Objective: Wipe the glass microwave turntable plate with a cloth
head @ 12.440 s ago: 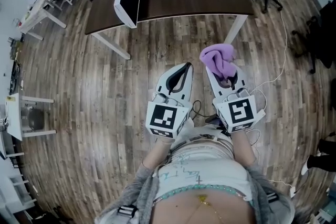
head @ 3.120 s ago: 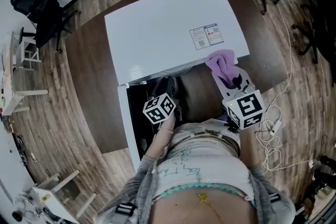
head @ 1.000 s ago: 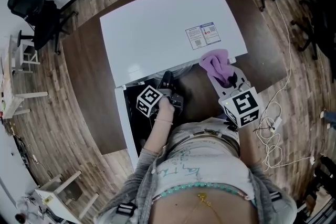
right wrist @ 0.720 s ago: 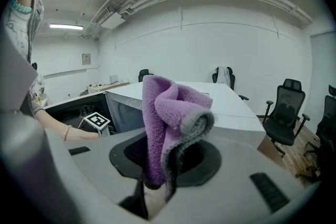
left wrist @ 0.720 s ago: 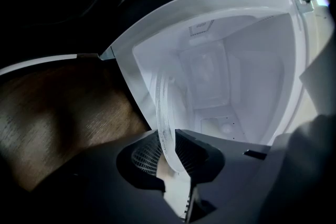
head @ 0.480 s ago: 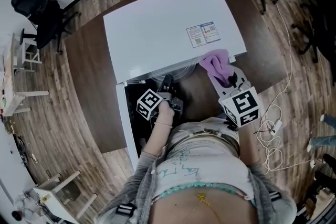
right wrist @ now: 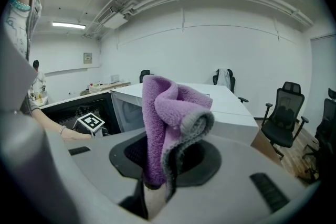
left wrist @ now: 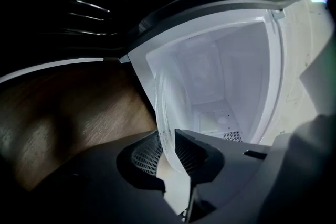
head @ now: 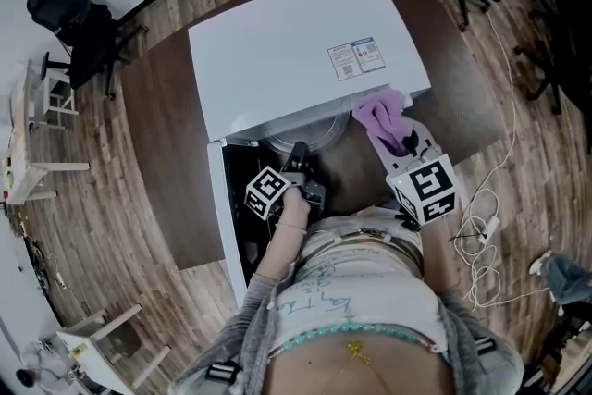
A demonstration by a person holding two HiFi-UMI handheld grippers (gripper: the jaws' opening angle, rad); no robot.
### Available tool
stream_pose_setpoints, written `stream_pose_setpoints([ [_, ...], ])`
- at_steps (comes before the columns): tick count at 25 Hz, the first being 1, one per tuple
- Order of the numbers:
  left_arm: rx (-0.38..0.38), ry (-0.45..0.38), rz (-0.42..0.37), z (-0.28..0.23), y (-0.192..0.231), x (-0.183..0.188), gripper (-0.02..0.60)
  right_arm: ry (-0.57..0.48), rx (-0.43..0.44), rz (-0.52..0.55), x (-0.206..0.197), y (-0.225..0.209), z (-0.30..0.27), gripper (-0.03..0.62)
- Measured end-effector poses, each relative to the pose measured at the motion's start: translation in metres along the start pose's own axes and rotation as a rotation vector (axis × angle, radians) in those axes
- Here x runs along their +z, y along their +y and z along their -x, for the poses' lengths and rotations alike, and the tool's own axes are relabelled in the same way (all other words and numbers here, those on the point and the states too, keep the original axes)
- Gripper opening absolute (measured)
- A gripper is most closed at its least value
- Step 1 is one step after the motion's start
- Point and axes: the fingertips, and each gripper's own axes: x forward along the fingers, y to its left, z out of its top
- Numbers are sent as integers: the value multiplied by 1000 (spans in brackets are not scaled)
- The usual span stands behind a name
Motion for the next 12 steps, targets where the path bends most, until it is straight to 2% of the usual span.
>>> stream_pose_setpoints([
  [7, -4, -18, -4, 11, 2, -6, 77, 11, 11, 8, -6, 4, 7, 107],
  [12, -2, 1, 7, 14, 7, -22, 78, 26, 34, 23, -12, 7, 5, 107],
])
